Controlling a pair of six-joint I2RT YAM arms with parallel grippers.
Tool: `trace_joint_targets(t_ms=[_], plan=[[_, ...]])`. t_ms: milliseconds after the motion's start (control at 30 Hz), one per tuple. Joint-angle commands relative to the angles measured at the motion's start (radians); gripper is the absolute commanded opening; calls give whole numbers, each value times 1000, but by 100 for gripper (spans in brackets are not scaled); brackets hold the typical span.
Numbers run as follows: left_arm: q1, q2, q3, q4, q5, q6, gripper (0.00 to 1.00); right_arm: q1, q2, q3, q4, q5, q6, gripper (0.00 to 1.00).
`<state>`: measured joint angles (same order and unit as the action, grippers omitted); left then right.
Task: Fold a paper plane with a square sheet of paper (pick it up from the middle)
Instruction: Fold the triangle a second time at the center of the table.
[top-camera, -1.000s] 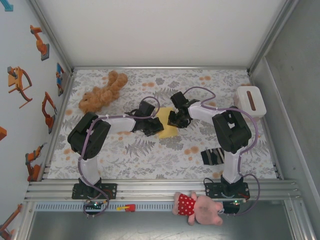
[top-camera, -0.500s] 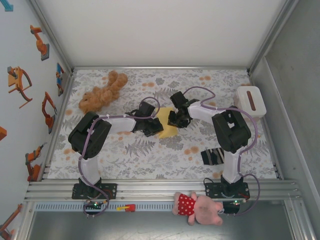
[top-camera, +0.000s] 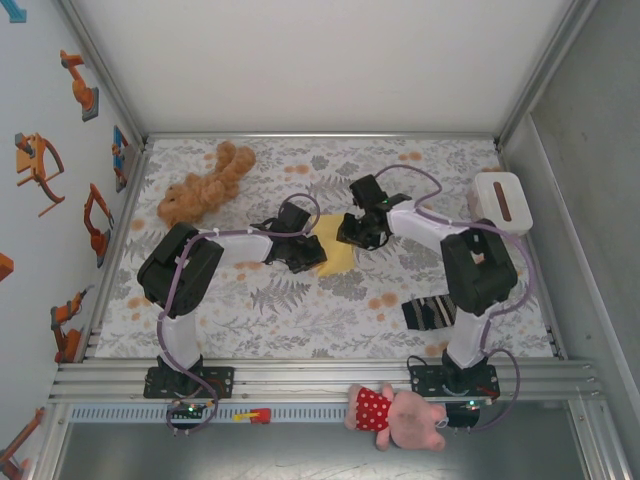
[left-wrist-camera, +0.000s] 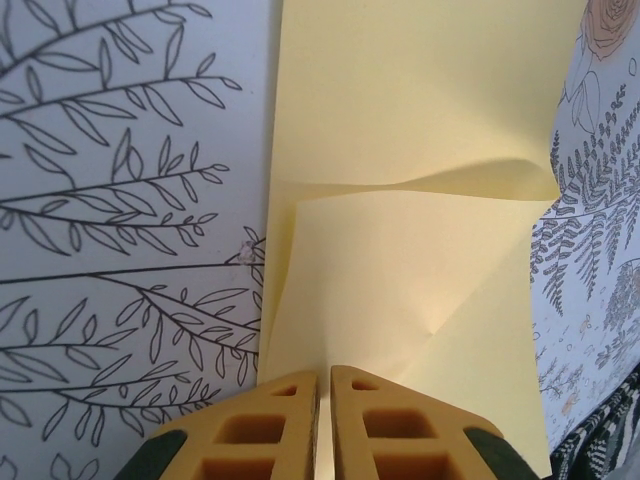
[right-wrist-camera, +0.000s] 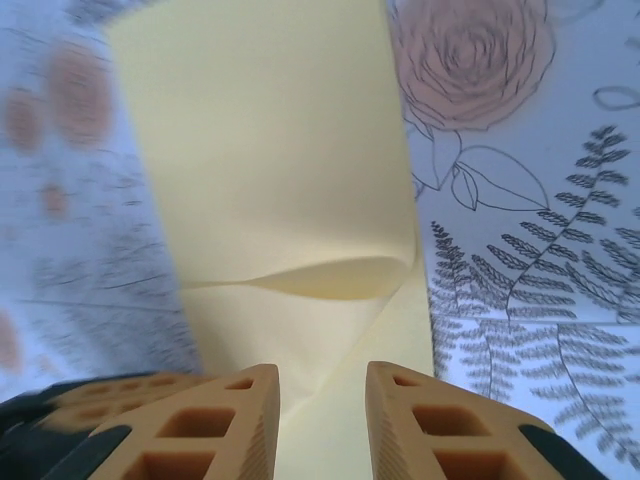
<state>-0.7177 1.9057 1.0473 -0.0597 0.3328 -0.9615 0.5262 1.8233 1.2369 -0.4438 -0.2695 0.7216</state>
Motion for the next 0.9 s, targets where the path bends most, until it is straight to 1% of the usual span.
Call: trace_joint_targets(t_ms=[0,100,233,500,867], plan=[[4,38,5,-76,-33,-4,12,-3,-61,-43,58,-101,-70,24],[4,41,6,-76,-33,-7,11,-3,-23,-54,85,-178,-78,12],[4,38,7,-80,-36,-9,10,-3,23,-62,141,-240,-71,5],[6,35,12,-88,-34,-8,10,-3,110,-38,165,-303,-79,0],[5,32,14,-90,-35,-10,10,-2,162,-59,174,-338,-82,0]])
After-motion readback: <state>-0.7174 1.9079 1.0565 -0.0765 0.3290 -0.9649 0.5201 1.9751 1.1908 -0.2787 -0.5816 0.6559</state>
